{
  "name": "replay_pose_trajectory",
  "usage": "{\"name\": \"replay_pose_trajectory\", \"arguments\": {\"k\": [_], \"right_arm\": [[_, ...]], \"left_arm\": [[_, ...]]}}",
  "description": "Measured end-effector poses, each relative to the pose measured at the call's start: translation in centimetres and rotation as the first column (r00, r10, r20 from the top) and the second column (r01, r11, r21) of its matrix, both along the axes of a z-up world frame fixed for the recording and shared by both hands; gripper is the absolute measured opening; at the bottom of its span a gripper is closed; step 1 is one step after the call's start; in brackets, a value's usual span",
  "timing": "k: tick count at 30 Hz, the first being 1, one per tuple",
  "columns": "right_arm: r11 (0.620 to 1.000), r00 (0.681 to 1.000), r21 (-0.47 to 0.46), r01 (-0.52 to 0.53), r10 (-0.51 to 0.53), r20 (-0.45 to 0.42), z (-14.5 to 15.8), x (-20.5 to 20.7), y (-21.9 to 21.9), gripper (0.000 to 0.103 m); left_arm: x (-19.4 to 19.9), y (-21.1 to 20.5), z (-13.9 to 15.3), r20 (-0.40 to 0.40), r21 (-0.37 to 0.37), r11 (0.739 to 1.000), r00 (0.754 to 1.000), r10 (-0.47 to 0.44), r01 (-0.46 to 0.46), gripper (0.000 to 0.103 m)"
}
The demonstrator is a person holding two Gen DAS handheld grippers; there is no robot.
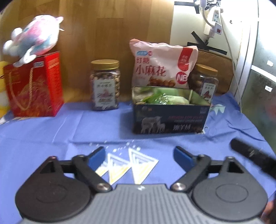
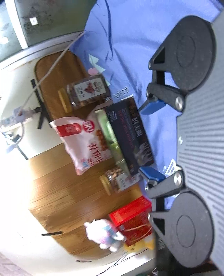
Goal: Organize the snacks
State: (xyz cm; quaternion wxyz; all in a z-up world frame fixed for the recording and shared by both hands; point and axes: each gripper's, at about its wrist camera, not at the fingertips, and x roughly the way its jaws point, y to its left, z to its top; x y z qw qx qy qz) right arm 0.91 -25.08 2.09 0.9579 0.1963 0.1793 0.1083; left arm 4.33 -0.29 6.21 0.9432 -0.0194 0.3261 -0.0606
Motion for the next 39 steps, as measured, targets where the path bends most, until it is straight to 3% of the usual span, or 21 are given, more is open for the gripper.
{"name": "replay_pose_trajectory", "arguments": {"k": [8,16,25,34,39], "right_arm": [[0.999,0.999,0.025,-0.035,0.034,0.018,0.3,-2.3,1.3,0.08],[0.998,0.999,0.041,-0.043,0.043,-0.007,-0.2,-2.7,1.7,0.082],[0.998,0.999,0.057,-0.031,0.032,-0.012,-0.4,-2.6,1.6,0.083],[0.998,0.999,0.061,-0.025,0.027,-0.017,-0.6,-2.5,1.5,0.083],[0.998,1.0,0.062,-0.022,0.023,-0.019,-0.6,-2.5,1.5,0.083]], "left_arm": [[-2.7,0.5,-0.2,0.018,0.049,0.998,0.999,0.037,-0.038,0.103],[-2.6,0.7,-1.4,-0.052,0.053,0.997,0.997,0.058,-0.055,0.103],[-2.7,0.6,-1.3,-0.037,0.08,0.994,0.996,0.077,-0.074,0.103],[-3.9,-0.2,-0.2,0.111,0.172,0.98,0.99,0.085,-0.103,0.103],[-3.9,-0.4,-0.1,0.116,0.179,0.978,0.989,0.09,-0.11,0.103]]}}
